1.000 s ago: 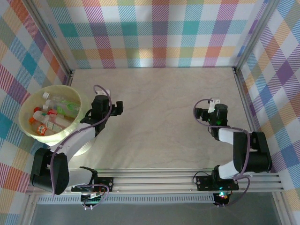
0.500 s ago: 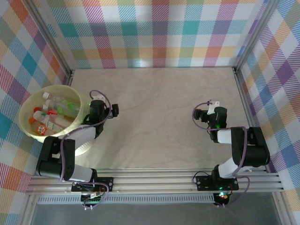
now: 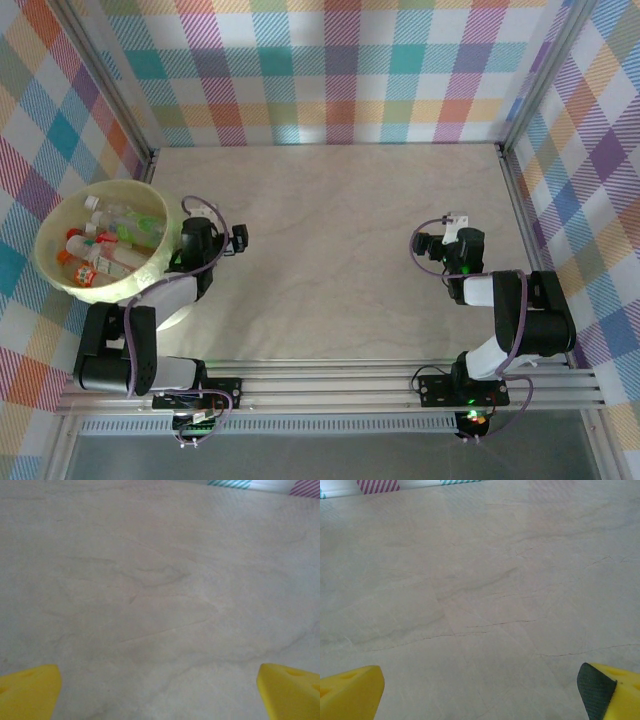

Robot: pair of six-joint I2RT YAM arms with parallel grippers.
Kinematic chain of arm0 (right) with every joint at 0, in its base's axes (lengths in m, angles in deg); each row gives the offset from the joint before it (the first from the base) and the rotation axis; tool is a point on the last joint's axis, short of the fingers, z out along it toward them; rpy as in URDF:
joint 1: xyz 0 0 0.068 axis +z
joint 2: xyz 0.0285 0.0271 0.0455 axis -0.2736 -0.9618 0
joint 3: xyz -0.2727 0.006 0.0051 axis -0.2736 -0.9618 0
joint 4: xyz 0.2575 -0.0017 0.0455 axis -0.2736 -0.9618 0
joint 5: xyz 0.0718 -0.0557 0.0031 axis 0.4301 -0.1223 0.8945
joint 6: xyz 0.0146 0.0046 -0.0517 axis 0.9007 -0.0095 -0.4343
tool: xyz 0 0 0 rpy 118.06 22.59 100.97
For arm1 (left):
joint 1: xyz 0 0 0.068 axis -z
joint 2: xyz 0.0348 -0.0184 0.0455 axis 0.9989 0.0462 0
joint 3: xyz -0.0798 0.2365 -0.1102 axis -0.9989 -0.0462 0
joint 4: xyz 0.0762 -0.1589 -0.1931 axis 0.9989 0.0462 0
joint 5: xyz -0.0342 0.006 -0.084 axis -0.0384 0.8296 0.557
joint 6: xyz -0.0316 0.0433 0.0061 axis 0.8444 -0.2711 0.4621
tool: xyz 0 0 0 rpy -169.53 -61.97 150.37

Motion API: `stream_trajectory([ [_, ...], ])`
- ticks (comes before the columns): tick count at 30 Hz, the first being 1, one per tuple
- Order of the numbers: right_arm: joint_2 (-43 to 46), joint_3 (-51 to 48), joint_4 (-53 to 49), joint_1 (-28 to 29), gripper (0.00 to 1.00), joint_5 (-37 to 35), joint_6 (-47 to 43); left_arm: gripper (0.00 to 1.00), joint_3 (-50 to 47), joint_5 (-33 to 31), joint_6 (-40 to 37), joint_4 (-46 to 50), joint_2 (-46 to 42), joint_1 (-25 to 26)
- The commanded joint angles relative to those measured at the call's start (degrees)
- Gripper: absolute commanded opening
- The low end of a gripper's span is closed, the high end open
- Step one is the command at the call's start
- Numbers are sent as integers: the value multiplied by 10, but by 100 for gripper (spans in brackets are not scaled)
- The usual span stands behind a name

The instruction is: Put the plastic bottles in the bin

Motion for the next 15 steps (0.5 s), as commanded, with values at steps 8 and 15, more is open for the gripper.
stream_trajectory([
  [8, 2, 2, 26, -3, 100, 11, -12, 100, -5, 10, -7, -114, 103, -38],
  [15, 2, 2, 26, -3, 100, 11, -12, 100, -78, -26, -14, -257, 119, -21],
])
